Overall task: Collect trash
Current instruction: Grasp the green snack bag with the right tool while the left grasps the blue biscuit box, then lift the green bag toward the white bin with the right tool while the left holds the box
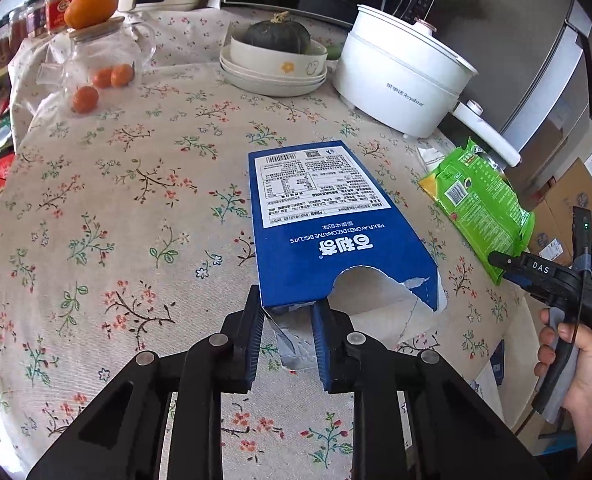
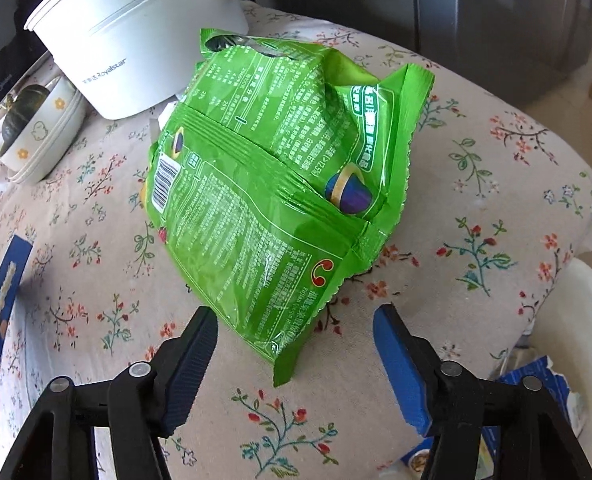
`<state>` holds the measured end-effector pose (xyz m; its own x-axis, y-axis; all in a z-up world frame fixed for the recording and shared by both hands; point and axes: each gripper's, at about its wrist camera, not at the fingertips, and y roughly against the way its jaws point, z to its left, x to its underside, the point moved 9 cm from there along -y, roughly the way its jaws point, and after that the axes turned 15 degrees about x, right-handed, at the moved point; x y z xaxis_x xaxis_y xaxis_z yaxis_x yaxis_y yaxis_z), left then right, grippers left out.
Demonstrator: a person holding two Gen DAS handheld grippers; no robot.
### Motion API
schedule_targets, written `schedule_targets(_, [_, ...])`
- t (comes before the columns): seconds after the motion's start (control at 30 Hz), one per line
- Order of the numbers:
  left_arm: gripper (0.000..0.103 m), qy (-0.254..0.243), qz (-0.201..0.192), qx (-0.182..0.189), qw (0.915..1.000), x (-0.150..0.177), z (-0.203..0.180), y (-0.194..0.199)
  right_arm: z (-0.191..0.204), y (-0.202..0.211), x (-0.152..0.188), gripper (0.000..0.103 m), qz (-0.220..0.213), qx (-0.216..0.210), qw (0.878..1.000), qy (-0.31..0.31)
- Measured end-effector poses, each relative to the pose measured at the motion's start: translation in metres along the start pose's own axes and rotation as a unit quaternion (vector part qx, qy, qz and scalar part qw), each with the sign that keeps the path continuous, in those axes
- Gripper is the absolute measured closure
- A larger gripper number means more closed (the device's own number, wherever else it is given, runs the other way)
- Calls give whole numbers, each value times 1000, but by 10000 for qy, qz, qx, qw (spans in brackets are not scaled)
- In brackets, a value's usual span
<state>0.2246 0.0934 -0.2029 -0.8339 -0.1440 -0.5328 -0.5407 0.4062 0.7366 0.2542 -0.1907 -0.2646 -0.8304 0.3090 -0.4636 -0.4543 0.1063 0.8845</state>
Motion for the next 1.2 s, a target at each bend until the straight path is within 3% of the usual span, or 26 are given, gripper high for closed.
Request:
schedule_targets(0.2, [80,-75,-95,198,9997,-3,-3,21,9,-7,0,77,-9,-188,9997,-122])
schedule_targets(0.23, [81,-92,-118,240,9996,-3,-5,25,9,-6,-1,88,-30,-192,9997,-121])
schedule_targets(0.27, [81,-116,-145,274,9995,-4,-7,28,9,-5,-1,91,-40,-201,9997,-132])
schedule_targets(0.5, [82,-113,-251,488,9984,-7,-17,45,-1,22,-5,93,-110,-279,9991,-314])
schedule_targets(0.83, [82,-94,-428,940,9946,-8,-45,67,-13,101,-2,94,-869,-480,9949,152])
schedule_targets(1.2, [82,-533,-194,1282,9901,14,-92,66,-73,136,24,94,-1075,-302,9934,264])
